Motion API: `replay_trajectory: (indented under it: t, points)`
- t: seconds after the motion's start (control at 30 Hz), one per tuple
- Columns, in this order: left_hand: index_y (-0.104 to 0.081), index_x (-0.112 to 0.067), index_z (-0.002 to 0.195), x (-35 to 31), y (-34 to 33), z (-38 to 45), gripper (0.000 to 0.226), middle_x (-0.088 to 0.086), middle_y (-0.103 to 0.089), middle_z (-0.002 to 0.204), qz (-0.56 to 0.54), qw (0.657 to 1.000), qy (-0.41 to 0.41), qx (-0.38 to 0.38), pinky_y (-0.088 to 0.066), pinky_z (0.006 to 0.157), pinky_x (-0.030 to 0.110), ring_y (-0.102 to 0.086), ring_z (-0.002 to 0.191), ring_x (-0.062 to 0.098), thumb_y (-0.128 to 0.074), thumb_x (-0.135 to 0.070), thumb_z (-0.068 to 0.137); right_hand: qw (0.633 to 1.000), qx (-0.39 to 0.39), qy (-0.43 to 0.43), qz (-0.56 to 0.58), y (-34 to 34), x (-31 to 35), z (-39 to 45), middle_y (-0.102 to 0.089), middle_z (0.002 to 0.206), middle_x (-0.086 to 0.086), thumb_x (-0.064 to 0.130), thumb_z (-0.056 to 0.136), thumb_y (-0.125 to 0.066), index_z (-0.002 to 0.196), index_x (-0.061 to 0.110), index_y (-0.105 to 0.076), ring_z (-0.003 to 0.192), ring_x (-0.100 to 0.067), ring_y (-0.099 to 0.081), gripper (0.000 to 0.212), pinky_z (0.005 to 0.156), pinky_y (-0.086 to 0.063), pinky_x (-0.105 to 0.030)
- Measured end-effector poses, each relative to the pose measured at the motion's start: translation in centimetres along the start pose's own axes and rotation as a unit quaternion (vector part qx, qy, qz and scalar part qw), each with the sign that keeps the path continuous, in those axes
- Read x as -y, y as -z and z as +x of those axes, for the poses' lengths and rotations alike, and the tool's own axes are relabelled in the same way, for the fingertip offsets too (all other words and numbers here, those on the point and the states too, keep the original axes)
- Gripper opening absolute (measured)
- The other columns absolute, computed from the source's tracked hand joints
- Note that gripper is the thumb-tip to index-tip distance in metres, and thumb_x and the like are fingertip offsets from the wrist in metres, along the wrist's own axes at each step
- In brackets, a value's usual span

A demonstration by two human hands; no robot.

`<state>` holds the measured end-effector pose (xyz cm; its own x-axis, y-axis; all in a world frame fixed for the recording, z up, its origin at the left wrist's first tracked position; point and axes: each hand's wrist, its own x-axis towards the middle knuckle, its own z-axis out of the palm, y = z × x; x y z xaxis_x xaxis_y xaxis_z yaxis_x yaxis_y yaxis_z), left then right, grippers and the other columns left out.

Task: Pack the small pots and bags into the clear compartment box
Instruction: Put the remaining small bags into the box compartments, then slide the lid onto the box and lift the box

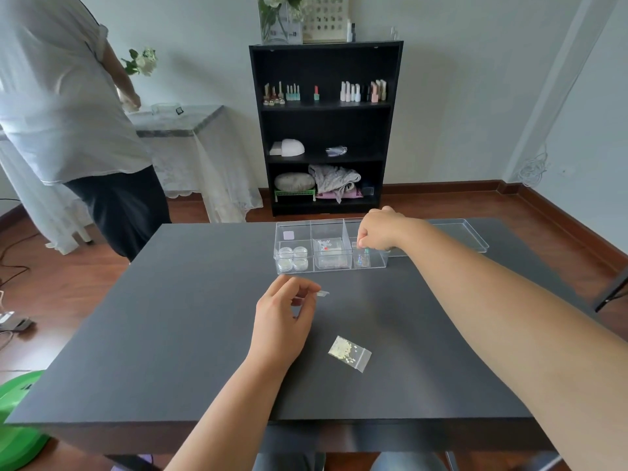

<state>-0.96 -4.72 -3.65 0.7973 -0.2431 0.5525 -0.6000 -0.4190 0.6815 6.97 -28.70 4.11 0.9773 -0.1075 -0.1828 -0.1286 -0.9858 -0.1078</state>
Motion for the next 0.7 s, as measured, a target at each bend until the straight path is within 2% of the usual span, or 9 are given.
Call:
replay_trajectory:
  t: [0.1,0.2,0.3,0.37,0.47,0.5,0.57,0.63,0.7]
  points:
    - [-0.070,-0.020,0.087,0.1,-0.1,0.0,0.017,-0.016,-0.062,0.089,-0.003,1.000,0.002,-0.002,-0.045,0.072,0.007,-0.061,0.082,0.003,-0.069,-0.004,0.086,1.000,0.012,0.002,0.007,-0.3,0.0,0.3,-0.060,0.123,0.003,0.030,0.095,-0.055,0.101,0.030,-0.074,0.118,-0.024,-0.036,0.020,0.087,-0.044,-0.038]
    - [-0.069,-0.023,0.086,0.2,0.0,0.0,0.017,-0.019,-0.061,0.090,-0.004,1.000,0.004,0.001,-0.046,0.069,0.008,-0.060,0.082,0.002,-0.068,-0.006,0.086,0.999,0.021,0.002,0.028,-0.3,0.0,0.5,-0.061,0.129,0.006,0.030,0.096,-0.051,0.092,0.033,-0.073,0.122,-0.025,-0.035,0.023,0.093,-0.044,-0.040]
    - [-0.069,-0.025,0.087,0.2,0.0,0.0,0.016,-0.021,-0.058,0.090,0.009,1.000,0.003,0.006,-0.045,0.063,0.008,-0.058,0.082,0.001,-0.068,-0.009,0.087,0.999,-0.031,0.009,0.034,-0.1,-0.1,-0.3,-0.054,0.131,0.001,0.035,0.097,-0.049,0.127,0.032,-0.063,0.128,-0.029,-0.035,0.033,0.094,-0.040,-0.040]
    - [-0.069,-0.026,0.087,0.3,0.1,0.0,0.017,-0.023,-0.057,0.090,0.010,1.000,-0.001,0.005,-0.043,0.062,0.007,-0.057,0.082,0.000,-0.069,-0.009,0.086,0.991,-0.103,0.039,0.069,-0.5,-0.1,-2.0,-0.054,0.109,0.002,0.035,0.096,-0.053,0.126,0.034,-0.062,0.112,-0.023,-0.047,0.032,0.083,-0.042,-0.035]
    - [-0.068,-0.028,0.087,0.3,0.2,0.1,0.019,-0.024,-0.057,0.090,0.001,1.000,-0.002,-0.005,-0.043,0.061,0.007,-0.057,0.082,0.000,-0.070,-0.009,0.085,0.957,-0.148,0.075,0.236,-2.0,0.6,-6.0,-0.058,0.085,0.008,0.034,0.088,-0.065,0.096,0.037,-0.067,0.077,-0.010,-0.057,0.009,0.064,-0.044,-0.028]
    - [-0.067,-0.028,0.086,0.3,0.1,0.1,0.020,-0.024,-0.057,0.089,-0.002,1.000,-0.002,-0.009,-0.043,0.061,0.007,-0.057,0.082,0.000,-0.070,-0.009,0.085,0.948,-0.132,0.074,0.279,-2.7,0.9,-7.4,-0.060,0.079,0.009,0.037,0.084,-0.070,0.086,0.036,-0.068,0.068,-0.004,-0.055,0.003,0.062,-0.042,-0.027]
    - [-0.067,-0.028,0.086,0.3,0.1,0.2,0.019,-0.024,-0.057,0.089,-0.004,1.000,-0.001,-0.016,-0.043,0.061,0.007,-0.057,0.082,0.000,-0.070,-0.009,0.086,0.944,-0.065,0.063,0.318,-4.1,1.6,-10.1,-0.063,0.073,0.011,0.046,0.073,-0.077,0.078,0.034,-0.070,0.059,0.002,-0.054,0.015,0.062,-0.042,-0.024]
    - [-0.068,-0.027,0.086,0.4,0.1,0.1,0.018,-0.024,-0.057,0.089,-0.004,1.000,-0.001,-0.021,-0.043,0.062,0.007,-0.057,0.082,-0.001,-0.070,-0.009,0.086,0.949,0.012,0.046,0.311,-5.4,2.1,-12.2,-0.064,0.071,0.013,0.054,0.063,-0.081,0.078,0.033,-0.071,0.058,0.003,-0.056,0.028,0.061,-0.044,-0.022]
    - [-0.068,-0.026,0.086,0.4,0.0,0.0,0.016,-0.024,-0.057,0.089,-0.005,1.000,-0.001,-0.021,-0.042,0.062,0.006,-0.057,0.081,-0.002,-0.070,-0.010,0.086,0.959,0.053,0.037,0.276,-6.2,2.4,-13.5,-0.065,0.076,0.013,0.059,0.056,-0.083,0.081,0.033,-0.071,0.063,0.002,-0.059,0.037,0.059,-0.043,-0.021]
